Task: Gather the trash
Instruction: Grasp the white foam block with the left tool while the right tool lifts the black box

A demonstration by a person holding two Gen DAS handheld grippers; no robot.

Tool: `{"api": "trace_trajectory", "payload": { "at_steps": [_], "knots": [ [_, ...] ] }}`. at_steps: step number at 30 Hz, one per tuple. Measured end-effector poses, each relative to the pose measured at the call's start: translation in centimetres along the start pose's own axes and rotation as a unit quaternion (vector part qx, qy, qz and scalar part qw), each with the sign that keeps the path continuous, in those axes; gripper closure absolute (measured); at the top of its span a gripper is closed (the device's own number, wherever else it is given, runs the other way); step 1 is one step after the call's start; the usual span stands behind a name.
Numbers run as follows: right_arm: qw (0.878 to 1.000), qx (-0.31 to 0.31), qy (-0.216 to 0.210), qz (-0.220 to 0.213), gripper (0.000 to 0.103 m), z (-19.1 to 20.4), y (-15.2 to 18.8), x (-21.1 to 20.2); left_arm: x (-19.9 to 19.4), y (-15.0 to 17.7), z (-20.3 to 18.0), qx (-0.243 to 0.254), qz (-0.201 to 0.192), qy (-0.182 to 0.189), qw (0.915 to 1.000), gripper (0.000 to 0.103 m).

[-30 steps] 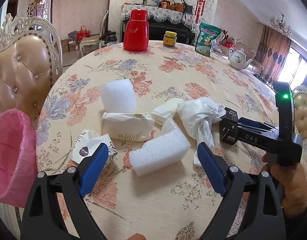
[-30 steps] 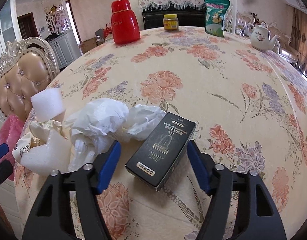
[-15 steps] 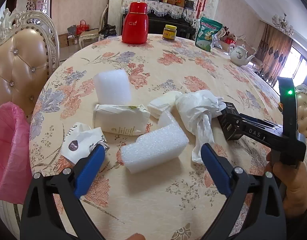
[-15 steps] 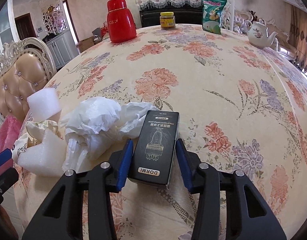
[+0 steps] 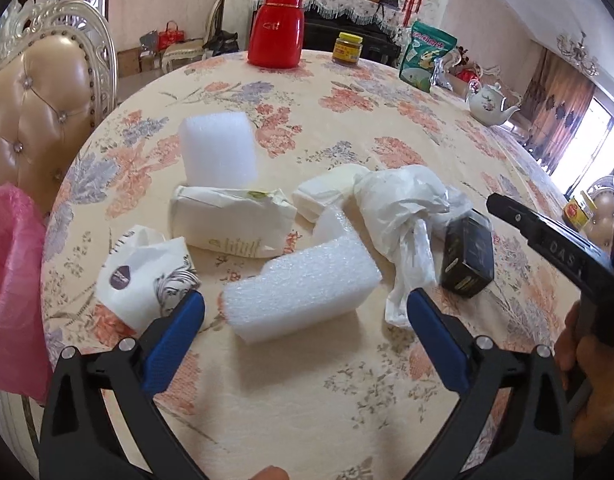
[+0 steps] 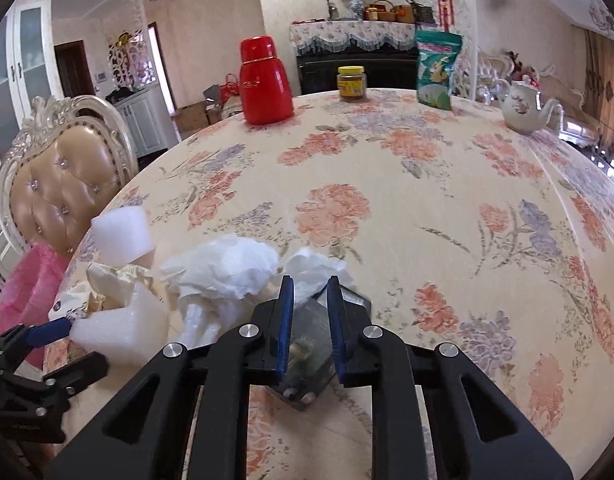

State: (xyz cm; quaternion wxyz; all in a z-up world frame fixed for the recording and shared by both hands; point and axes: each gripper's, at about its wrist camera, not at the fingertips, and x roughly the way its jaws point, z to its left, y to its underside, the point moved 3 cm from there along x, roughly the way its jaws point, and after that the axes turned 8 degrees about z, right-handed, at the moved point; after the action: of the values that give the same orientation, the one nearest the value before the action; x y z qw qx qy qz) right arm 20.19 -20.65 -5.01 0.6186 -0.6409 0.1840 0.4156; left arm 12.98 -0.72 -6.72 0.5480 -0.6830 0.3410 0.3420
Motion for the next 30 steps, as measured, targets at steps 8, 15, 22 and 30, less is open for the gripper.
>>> {"api": "trace_trajectory", "payload": {
  "at_steps": [8, 15, 22, 30],
  "knots": [
    [1.0, 0.012, 0.011, 0.017, 0.043, -0.6, 0.3, 0.6, 1.5, -0.6, -0.8, -0.037, 0.011, -0.02, 0.999, 0.005],
    [0.999, 0.014, 0.026, 0.02, 0.034, -1.0, 0.6, 0.7, 3.0, -0.8, -0.5, -0.054, 0.023, -0.055, 0.9968, 0.02],
    [0.999, 0.012, 0.021, 0.041, 0.028, -0.4, 1.1, 1.5, 1.5, -0.5, -0.9, -0.03, 0.0, -0.048, 0.9984, 0.02],
    [0.996, -0.011, 0.05, 0.078, 0.029, 0.4, 2.0, 3.4, -1.6, -0.4, -0.4, -0.033, -0.034, -0.033, 0.9983, 0.02]
  ]
}}
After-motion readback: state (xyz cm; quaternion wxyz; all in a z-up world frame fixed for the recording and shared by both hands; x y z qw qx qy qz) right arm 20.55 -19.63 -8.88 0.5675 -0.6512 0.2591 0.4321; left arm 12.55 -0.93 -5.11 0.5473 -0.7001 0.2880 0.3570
